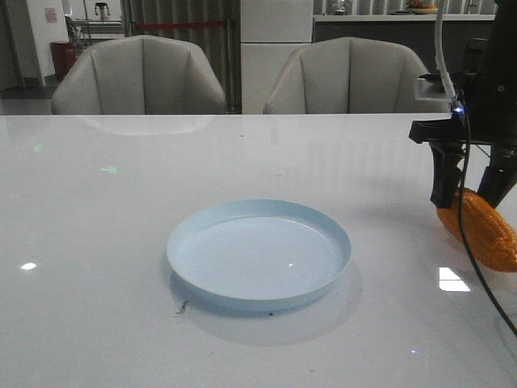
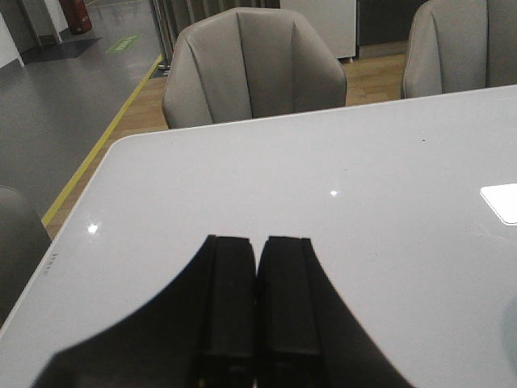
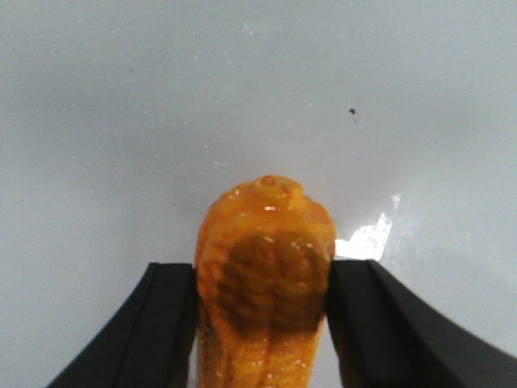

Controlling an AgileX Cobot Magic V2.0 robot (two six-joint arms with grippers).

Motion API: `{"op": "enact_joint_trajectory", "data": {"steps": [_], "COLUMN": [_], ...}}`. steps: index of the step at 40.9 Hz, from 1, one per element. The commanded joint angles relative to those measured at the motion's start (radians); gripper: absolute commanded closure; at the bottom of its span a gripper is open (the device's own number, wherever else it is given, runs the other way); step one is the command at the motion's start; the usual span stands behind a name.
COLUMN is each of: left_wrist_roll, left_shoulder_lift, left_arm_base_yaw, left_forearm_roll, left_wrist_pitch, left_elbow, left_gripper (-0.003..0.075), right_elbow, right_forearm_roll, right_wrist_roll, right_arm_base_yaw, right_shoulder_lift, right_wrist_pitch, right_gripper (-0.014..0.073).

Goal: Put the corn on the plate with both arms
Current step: 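Lift the corn with the right gripper and carry it over the plate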

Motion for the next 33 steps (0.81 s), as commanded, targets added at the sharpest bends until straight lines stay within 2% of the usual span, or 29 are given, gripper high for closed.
{"op": "enact_joint_trajectory", "data": {"steps": [1,10,20,33], "left_wrist_roll": [-0.001,-0.001,-0.001,-0.001], "left_shoulder_lift": [-0.001,-0.001,-0.001,-0.001], "left_arm_base_yaw": [0.001,0.001,0.001,0.001], "left_forearm_roll": [-0.002,-0.002,-0.002,-0.002], "left_wrist_pitch": [-0.093,-0.096,-0.102,-0.102], "left_elbow": [-0.028,-0.028,-0.028,-0.028], "left_gripper": [0.0631,0.0631,0.0631,0.0631], "right_elbow": [-0.069,-0.287,-0.508,-0.539], "right_forearm_roll": [0.012,0.013,0.017,0.081], "right_wrist_roll": [-0.04,-0.087,-0.087,-0.086], "right_arm_base_yaw": [0.0,0.028,0.146,0.355], "right_shoulder_lift": [-0.061,-0.061,-0.061,-0.027], "right_wrist_pitch": [0.008,0.134,0.201,0.204], "right_gripper": [0.0337,0.0337,0.0337,0.0336]}}
